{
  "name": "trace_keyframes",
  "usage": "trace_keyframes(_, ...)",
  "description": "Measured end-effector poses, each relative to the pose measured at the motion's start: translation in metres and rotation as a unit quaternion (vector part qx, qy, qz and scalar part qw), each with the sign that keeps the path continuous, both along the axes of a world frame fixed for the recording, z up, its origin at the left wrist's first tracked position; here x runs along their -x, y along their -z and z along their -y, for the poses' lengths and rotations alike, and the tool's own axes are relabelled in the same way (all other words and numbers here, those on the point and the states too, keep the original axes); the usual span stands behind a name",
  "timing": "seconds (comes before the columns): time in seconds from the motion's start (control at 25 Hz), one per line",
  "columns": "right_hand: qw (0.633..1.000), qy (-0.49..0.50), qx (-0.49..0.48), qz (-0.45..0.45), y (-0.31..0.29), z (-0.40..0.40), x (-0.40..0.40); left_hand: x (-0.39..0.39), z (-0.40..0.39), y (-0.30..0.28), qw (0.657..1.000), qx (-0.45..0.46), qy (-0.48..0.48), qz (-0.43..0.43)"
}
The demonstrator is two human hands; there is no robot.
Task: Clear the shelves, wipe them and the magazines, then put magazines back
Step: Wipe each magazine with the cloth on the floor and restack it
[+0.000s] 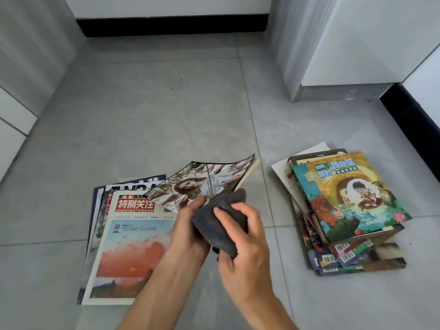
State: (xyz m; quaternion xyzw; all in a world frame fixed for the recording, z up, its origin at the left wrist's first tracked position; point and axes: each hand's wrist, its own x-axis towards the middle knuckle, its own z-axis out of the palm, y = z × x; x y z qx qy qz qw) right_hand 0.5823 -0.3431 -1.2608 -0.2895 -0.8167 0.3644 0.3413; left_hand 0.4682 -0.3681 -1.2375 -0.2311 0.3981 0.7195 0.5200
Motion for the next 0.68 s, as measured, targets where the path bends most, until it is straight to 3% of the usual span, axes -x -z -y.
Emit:
trace_keyframes(0.12, 0.997, 0.069, 0.016, -0.021, 0.003, -0.038, 0.006, 0.004, -0.007, 0.012, 0.995, 0.037, -0.073, -0.059)
trace_keyframes(0.2, 0.978, 0.154, 0.132, -0.052, 0.007, -0.07, 0.016, -0.002, -0.01, 0.017, 0.991, 0.051, -0.094, -0.08)
trace_keyframes(0.24, 0.94, 0.199, 0.259, -0.098, 0.006, -0.084, 0.019, -0.007, -0.01, 0.018, 0.991, 0.054, -0.092, -0.087)
trace_keyframes(0.32, 0.79, 0.247, 0.522, -0.207, 0.001, -0.097, 0.013, -0.014, -0.009, 0.013, 0.99, 0.039, -0.105, -0.085)
trace_keyframes(0.36, 0.725, 0.241, 0.605, -0.224, -0.001, -0.093, 0.007, -0.013, -0.008, 0.015, 0.989, 0.03, -0.113, -0.088)
trace_keyframes(0.44, 0.646, 0.164, 0.707, -0.237, -0.007, -0.074, -0.006, -0.011, -0.007, 0.017, 0.986, 0.023, -0.126, -0.104)
trace_keyframes(0.48, 0.637, 0.114, 0.725, -0.238, -0.009, -0.062, -0.01, -0.01, -0.006, 0.02, 0.984, 0.031, -0.13, -0.12)
trace_keyframes(0.56, 0.688, 0.071, 0.702, -0.168, -0.005, -0.043, -0.011, -0.013, -0.005, 0.024, 0.978, 0.058, -0.099, -0.172)
trace_keyframes(0.64, 0.745, 0.125, 0.65, -0.086, 0.001, -0.037, -0.011, -0.021, -0.002, 0.025, 0.972, 0.091, -0.025, -0.215)
trace_keyframes(0.68, 0.744, 0.145, 0.646, -0.089, 0.004, -0.04, -0.013, -0.022, -0.001, 0.025, 0.966, 0.103, 0.02, -0.238)
